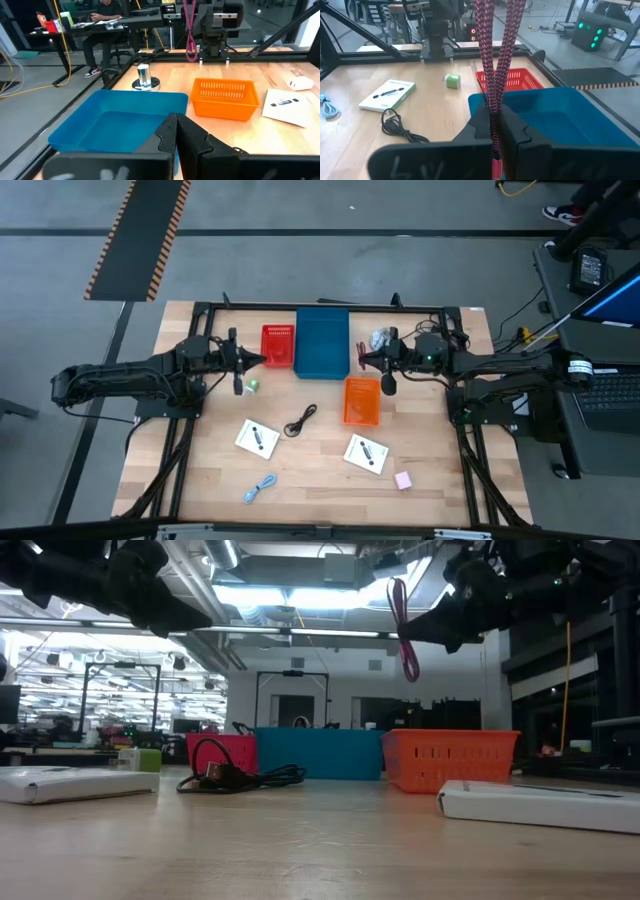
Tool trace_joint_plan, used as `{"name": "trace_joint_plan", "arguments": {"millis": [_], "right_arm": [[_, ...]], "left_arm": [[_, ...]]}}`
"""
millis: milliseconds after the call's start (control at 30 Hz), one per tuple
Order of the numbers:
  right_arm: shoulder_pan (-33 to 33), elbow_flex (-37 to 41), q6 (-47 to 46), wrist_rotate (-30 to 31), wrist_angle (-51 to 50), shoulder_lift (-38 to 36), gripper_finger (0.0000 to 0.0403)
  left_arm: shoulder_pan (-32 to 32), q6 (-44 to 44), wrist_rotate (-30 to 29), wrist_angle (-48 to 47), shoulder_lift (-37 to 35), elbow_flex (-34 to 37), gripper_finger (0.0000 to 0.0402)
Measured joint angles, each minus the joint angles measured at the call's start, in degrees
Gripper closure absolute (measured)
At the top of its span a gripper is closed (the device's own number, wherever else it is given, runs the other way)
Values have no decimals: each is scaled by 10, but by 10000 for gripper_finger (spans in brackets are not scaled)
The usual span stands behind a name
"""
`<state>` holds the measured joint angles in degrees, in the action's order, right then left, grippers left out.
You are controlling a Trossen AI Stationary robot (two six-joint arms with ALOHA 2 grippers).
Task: Pick and place items into bin
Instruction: Put the pink charger cable into the red bin
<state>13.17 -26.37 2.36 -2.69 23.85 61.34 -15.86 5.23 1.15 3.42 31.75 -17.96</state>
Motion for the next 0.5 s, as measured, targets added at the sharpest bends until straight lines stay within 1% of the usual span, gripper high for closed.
{"name": "trace_joint_plan", "arguments": {"millis": [300, 400, 500], "right_arm": [[0, 0, 12, 0, 4, 0, 403], [0, 0, 13, 0, 4, 0, 403], [0, 0, 13, 0, 4, 0, 403]], "left_arm": [[0, 0, 0, 1, 0, 0, 392], [0, 0, -1, 14, 0, 0, 374], [0, 0, -1, 29, 0, 0, 346]]}}
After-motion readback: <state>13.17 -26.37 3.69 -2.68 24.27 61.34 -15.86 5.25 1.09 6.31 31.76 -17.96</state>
